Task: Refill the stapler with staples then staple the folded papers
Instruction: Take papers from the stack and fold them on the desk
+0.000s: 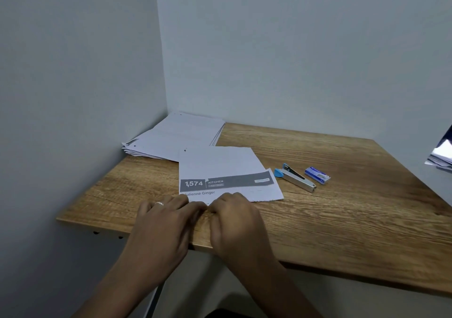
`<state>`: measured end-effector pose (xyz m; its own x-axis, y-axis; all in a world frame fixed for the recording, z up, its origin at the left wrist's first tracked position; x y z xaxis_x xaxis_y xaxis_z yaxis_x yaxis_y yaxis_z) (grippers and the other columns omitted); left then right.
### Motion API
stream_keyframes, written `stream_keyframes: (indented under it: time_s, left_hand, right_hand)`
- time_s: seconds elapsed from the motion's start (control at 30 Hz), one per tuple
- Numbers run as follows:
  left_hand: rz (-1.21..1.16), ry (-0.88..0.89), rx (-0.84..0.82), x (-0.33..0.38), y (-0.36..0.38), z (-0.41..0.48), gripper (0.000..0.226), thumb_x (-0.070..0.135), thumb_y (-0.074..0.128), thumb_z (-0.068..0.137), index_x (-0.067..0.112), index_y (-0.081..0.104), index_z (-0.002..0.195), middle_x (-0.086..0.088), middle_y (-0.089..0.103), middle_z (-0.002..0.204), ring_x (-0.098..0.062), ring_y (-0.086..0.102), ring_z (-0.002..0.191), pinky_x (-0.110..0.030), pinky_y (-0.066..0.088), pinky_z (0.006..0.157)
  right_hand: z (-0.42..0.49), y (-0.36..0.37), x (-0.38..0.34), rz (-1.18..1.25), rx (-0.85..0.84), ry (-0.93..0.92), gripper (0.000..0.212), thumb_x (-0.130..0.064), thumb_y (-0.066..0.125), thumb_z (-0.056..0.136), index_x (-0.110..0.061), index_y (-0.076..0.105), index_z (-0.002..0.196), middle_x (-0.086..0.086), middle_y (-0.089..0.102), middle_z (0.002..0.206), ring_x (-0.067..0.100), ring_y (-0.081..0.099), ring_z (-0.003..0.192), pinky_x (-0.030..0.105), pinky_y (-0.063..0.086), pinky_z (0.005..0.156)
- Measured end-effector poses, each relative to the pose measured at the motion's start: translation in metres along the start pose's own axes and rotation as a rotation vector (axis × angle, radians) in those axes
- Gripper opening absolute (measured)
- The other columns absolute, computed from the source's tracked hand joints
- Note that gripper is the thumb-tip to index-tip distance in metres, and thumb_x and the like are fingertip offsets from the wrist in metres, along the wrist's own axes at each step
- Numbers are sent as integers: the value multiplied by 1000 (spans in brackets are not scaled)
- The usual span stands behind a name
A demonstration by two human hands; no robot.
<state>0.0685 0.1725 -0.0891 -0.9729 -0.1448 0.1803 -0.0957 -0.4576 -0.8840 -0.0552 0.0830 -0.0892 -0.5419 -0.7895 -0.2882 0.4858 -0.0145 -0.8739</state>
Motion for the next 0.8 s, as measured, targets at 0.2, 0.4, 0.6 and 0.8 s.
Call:
stream_keyframes:
  time_s: [0.2,0.4,0.6,0.8]
  left_hand:
    - [33,3,2,2,-2,0,42,26,37,87,32,72,109,11,66,87,-20,66,77,-40,43,66]
    - [-7,-29,-10,0,-1,2,31,27,48,92,33,72,110,14,68,92,-18,67,86,-41,43,74]
    - [-128,-125,10,-6,-1,12,18,29,57,96,34,74,98,17,70,91,-8,64,88,-37,42,80]
    - [-162,-370,111,-9,2,30,16,38,67,89,24,74,93,5,72,89,-19,68,85,-31,42,63]
  right_hand:
    - [5,-4,24,-6,22,61,34,-21,38,94,-12,70,103,4,68,105,23,57,104,39,43,89]
    - [-2,-34,70,32,97,238,27,-12,53,93,-16,79,97,-1,75,98,16,64,96,32,48,84]
    - [-3,-34,73,-24,85,310,29,-16,50,96,-20,77,105,-3,73,104,13,62,98,26,45,79]
    - [-7,-35,74,-89,131,364,27,-19,49,97,-20,73,108,-4,70,108,15,61,102,26,42,78]
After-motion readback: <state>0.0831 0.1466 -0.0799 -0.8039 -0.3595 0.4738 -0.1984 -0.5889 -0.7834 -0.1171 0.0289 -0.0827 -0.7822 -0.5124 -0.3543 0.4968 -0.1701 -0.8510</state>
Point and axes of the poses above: each hand's wrist, its own z-axis towards the middle knuckle, its own y-axis out of the palm, x = y × z, the point moved 1 cm from there along z, towards the middle knuckle
